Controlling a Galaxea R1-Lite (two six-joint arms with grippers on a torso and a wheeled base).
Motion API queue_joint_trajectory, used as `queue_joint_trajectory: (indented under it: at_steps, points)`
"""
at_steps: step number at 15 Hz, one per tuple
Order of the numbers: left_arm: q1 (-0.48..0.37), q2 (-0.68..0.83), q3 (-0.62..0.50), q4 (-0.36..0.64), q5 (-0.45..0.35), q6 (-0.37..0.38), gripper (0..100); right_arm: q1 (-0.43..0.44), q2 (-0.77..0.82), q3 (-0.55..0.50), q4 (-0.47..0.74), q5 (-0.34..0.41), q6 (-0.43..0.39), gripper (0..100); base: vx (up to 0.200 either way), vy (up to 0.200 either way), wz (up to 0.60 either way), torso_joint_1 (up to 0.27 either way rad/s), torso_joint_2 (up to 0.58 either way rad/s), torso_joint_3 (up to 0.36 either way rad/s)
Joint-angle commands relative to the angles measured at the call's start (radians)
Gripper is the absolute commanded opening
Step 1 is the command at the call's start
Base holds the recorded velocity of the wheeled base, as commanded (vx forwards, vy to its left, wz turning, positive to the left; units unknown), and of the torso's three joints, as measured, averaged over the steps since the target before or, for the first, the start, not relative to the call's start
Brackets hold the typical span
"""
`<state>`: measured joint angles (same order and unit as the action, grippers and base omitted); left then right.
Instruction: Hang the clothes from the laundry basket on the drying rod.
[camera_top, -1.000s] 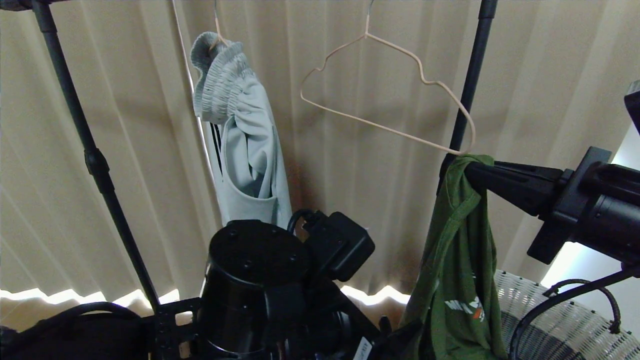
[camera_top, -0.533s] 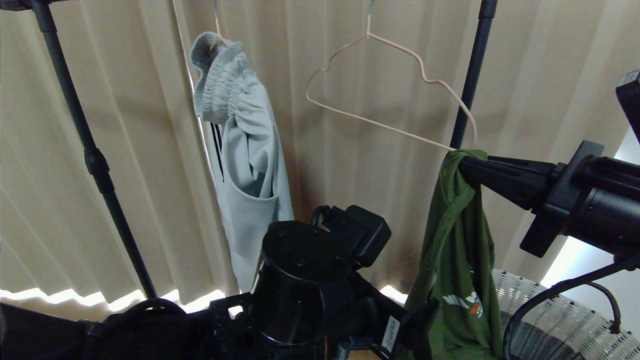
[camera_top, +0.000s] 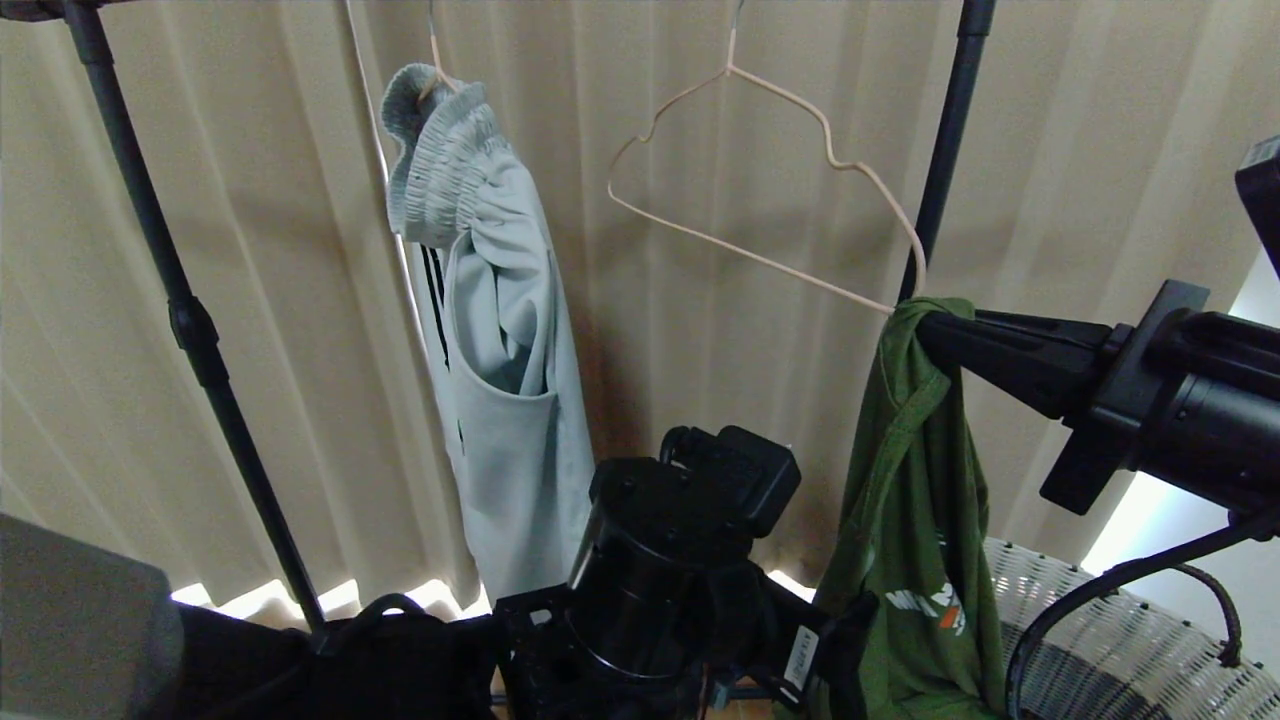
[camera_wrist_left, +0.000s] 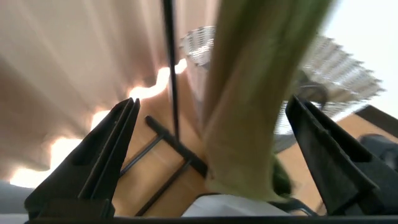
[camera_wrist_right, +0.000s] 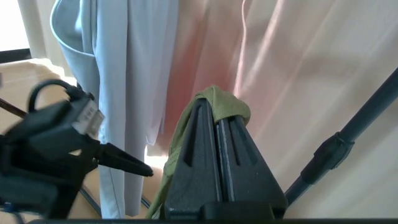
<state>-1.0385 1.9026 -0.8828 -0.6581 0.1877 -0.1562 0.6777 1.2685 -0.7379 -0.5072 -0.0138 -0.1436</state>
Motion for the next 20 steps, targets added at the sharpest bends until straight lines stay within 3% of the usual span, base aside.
queue_joint_trajectory:
  at_steps: [1,8,17,20]
  points:
    - [0.003,0.036,-0.013,0.000,0.013,0.000,100,0.002,-0.003,0.000,-0.001,0.000,0.001,0,0.000,0.000,0.00,0.000,0.00,0.000]
    - [0.015,0.070,-0.044,0.005,0.065,0.001,100,0.000,-0.005,-0.009,-0.001,0.000,0.019,0,0.000,0.000,0.00,0.000,0.00,0.000]
    - [0.040,-0.033,0.082,-0.005,0.099,-0.008,100,-0.004,0.000,-0.025,0.001,-0.002,0.021,0,0.000,0.000,0.00,0.000,0.00,0.000]
    - [0.041,-0.039,0.127,-0.063,0.098,-0.013,100,-0.004,0.005,-0.040,0.001,0.000,0.021,0,0.000,0.000,0.00,0.000,0.00,0.000]
